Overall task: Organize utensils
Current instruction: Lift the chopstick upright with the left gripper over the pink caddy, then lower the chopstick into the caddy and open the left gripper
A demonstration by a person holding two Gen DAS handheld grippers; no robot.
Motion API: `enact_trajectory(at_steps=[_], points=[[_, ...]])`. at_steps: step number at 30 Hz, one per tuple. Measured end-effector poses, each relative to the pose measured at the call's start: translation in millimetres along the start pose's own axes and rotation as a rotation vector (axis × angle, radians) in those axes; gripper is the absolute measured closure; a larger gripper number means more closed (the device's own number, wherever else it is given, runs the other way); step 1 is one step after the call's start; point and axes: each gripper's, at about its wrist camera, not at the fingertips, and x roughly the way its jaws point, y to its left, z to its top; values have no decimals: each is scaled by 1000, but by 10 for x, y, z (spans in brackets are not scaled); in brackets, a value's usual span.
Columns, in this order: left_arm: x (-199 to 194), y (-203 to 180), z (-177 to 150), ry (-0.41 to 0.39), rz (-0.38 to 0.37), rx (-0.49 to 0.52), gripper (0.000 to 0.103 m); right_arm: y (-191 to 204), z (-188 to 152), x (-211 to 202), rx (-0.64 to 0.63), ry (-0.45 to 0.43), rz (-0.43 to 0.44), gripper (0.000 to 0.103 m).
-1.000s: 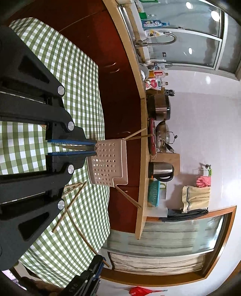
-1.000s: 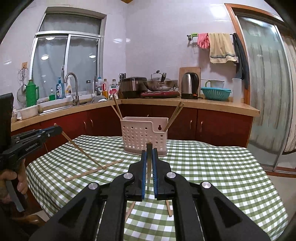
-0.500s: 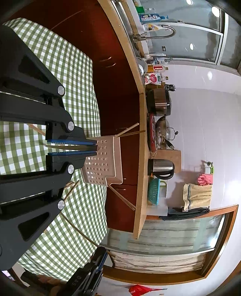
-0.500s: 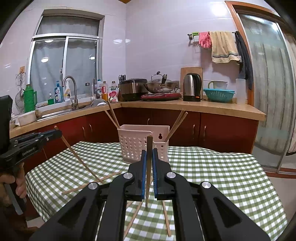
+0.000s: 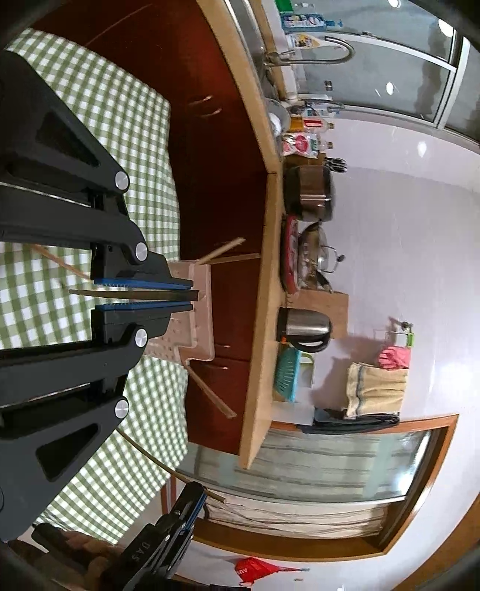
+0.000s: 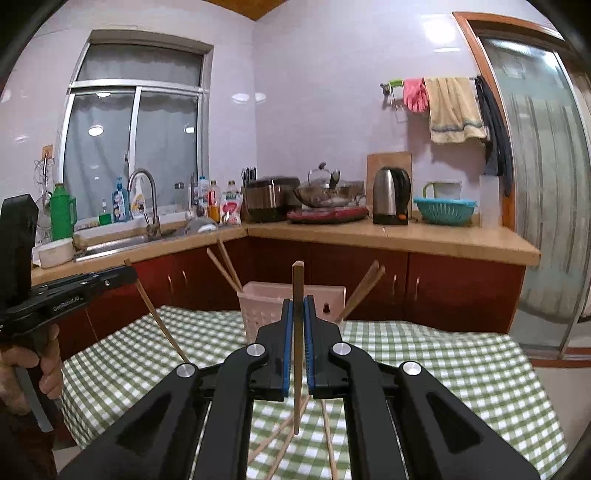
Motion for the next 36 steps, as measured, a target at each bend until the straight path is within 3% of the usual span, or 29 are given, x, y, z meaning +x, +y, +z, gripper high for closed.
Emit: enact_trajectory(at_steps=[8, 20, 29, 36], points=[[41, -73, 536, -134, -14, 35, 97, -50, 483, 148, -23, -125, 17, 96], [512, -134, 1099, -257, 13, 54, 97, -193, 895, 671, -32, -198, 15, 96], [1130, -42, 1087, -239, 45, 30, 97, -286, 763, 1253, -27, -149, 0, 96], [1515, 104, 757, -156, 47, 7, 97, -352, 435, 1560, 16, -54, 1, 96]])
